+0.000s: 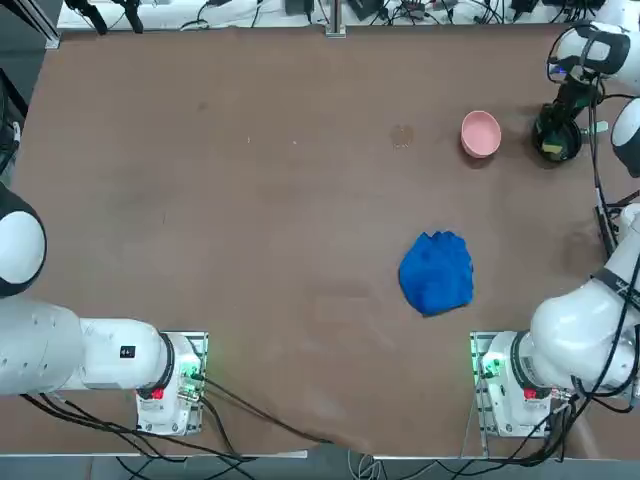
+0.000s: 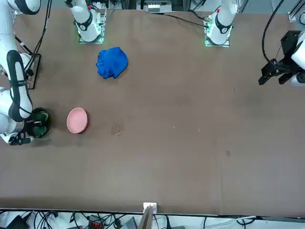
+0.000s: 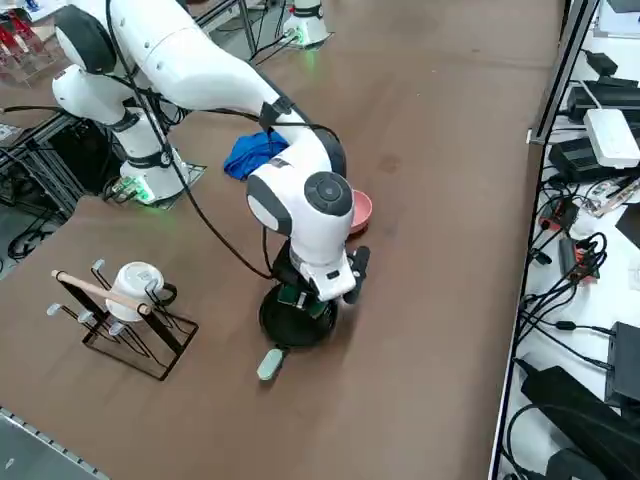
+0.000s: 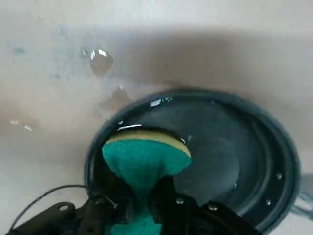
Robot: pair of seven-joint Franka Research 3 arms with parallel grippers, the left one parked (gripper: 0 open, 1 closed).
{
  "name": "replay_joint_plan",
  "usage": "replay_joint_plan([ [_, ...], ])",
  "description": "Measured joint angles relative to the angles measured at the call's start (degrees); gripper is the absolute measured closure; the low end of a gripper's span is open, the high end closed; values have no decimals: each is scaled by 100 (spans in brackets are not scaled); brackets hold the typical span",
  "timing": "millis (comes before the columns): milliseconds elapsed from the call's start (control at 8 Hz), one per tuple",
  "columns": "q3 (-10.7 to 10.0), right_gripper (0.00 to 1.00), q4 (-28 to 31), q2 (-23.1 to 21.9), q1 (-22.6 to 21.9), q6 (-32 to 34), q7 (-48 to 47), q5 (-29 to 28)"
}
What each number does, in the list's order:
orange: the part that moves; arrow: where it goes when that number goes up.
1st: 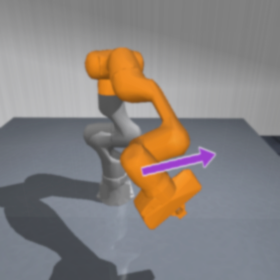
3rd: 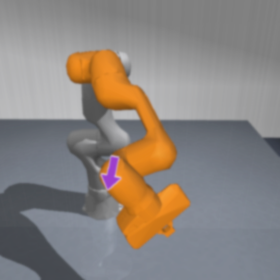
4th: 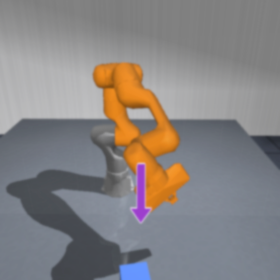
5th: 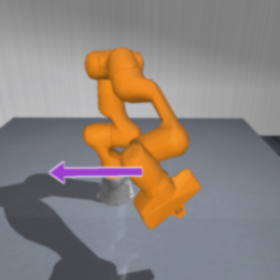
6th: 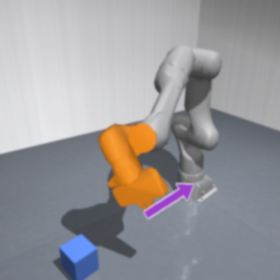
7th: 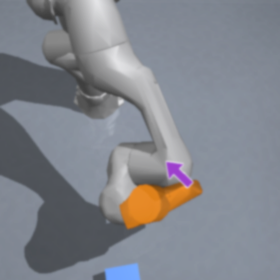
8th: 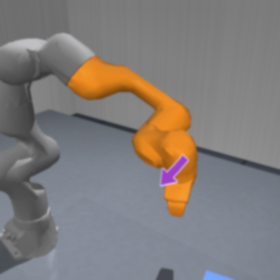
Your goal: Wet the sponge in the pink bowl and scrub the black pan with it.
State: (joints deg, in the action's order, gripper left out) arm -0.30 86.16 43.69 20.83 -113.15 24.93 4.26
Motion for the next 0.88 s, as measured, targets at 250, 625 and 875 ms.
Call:
replay_joint_plan([
  [250, -31, 80, 0, 1, 227, 124, 292, 1],
  [625, -51, 80, -1, 3, 553, -46, 690, 6],
  [875, -49, 80, 0, 23, 541, -485, 692, 17],
])
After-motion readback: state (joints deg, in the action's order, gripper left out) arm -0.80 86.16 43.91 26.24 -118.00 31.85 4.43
